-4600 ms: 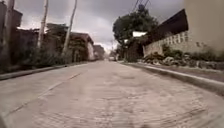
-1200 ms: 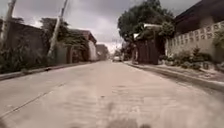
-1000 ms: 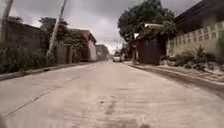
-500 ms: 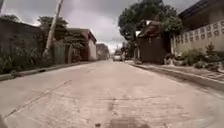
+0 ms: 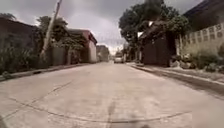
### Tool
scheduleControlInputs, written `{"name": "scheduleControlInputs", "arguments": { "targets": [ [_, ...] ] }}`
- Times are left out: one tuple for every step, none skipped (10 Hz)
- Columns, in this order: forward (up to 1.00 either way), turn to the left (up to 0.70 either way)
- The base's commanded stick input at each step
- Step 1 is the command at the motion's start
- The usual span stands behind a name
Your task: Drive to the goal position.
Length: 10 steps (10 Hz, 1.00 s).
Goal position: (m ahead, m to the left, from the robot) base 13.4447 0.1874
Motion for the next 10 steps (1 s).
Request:
{"name": "scheduleControlInputs", "arguments": {
  "targets": [
    [1.00,0.00],
    [1.00,0.00],
    [1.00,0.00],
    [1.00,0.00],
    [1.00,0.00],
    [1.00,0.00],
    [1.00,0.00],
    [1.00,0.00],
    [1.00,0.00],
    [1.00,0.00]
  ]
}}
